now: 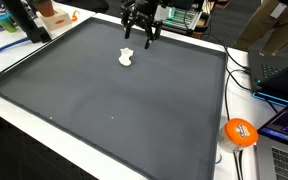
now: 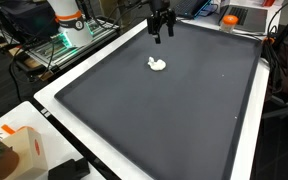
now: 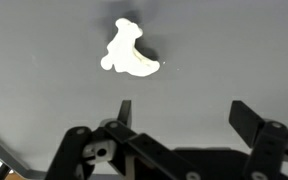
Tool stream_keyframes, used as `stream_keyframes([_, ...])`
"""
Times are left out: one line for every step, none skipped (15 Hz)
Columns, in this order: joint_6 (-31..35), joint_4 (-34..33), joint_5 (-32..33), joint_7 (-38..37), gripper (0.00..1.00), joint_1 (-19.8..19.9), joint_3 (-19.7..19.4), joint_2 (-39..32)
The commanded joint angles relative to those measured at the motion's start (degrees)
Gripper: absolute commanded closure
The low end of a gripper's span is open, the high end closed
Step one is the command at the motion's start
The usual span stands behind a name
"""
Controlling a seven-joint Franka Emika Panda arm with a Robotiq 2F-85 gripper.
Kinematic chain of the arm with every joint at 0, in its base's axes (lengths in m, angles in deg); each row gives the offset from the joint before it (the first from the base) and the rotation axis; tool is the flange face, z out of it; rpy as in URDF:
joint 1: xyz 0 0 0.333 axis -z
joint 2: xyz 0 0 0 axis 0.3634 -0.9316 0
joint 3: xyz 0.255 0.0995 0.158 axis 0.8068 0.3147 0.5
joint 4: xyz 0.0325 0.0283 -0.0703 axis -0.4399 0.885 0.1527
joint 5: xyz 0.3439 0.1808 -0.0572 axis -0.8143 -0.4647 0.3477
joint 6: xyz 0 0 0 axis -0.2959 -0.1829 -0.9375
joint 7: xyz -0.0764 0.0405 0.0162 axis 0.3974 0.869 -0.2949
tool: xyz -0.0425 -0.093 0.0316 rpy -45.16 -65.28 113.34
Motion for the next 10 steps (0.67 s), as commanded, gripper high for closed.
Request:
stream_keyframes([4.6,-11.1,-4.6,6.7,0.00,-9.3,-8.4,-6.1])
stream_keyframes([6.1,-13.7,-5.6,8.1,0.00,-11.2,-10.0,-7.3])
stream_keyframes([7.1,-15.9,-6.6,9.4,0.00,-12.7,-11.3,-8.1])
stream_keyframes([8.5,-18.0,-7.6,10.6,0.00,-14.3,-12.5,-8.9])
stream_keyframes([9.4,-19.8,-8.6,11.8,0.00,-15.5,-13.2,-9.5])
stream_keyframes([10.2,-21.5,-9.5,13.0,0.00,-16.5,-13.9,-10.0])
stream_keyframes([11.0,-23.2,-10.4,14.3,0.00,-17.5,-14.5,-10.6])
stream_keyframes([11.3,-24.7,-11.0,15.4,0.00,-18.3,-15.0,-11.1])
stream_keyframes([12.1,-26.1,-11.3,16.2,0.00,-19.2,-15.7,-11.6])
stream_keyframes([12.8,-27.4,-11.5,17.0,0.00,-20.1,-16.3,-12.2])
